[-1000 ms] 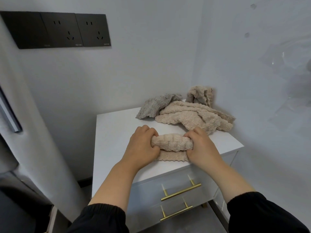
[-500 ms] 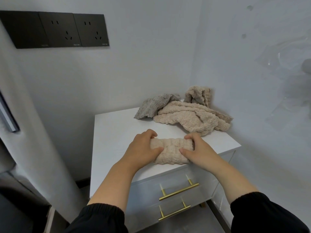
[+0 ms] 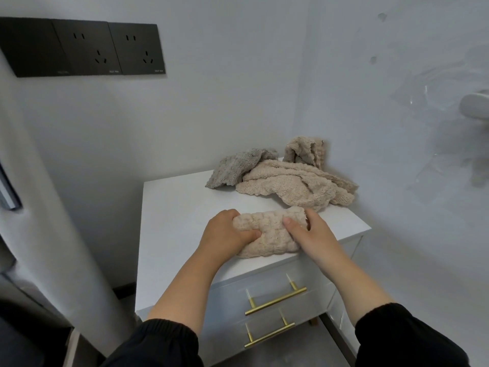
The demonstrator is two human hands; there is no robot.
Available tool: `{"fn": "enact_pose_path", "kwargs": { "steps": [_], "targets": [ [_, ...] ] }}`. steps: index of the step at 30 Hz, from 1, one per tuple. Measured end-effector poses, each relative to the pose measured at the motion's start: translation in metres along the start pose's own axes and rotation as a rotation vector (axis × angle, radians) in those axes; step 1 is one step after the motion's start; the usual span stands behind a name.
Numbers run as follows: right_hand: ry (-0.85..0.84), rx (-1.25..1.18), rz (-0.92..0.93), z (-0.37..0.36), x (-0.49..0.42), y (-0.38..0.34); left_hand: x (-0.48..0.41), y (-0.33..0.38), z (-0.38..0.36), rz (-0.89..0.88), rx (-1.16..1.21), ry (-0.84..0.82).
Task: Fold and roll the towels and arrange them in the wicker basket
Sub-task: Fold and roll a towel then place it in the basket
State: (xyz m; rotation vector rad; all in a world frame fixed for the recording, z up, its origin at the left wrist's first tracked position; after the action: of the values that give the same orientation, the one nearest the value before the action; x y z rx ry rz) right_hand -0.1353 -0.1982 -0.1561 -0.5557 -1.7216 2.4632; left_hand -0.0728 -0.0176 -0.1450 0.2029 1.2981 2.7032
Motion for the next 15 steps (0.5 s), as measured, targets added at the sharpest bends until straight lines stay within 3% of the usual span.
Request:
{"fn": "enact_pose_path", "kwargs": {
  "steps": [6, 15],
  "targets": [
    [0.298, -0.213, -0.082, 0.02, 0.003, -0.002, 0.009, 0.022, -0.015, -0.004, 0.371, -0.134],
    [0.722, 0.019, -0.068, 0.09, 0.037, -0.003, 0.035, 0.066, -0.063, -0.055, 0.488, -0.279]
  ]
}}
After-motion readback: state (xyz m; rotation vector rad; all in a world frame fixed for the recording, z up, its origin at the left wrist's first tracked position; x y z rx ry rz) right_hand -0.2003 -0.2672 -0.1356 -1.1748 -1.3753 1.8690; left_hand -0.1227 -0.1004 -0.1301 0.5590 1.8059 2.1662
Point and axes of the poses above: each hand's wrist, its own x-axis away from the middle knuckle, its own z-axis out of the back of the hand, y = z × x, the point moved 6 cm from there along -x, towards the middle knuckle, and after that the axes turned 9 degrees about z, right-handed, at the moved point
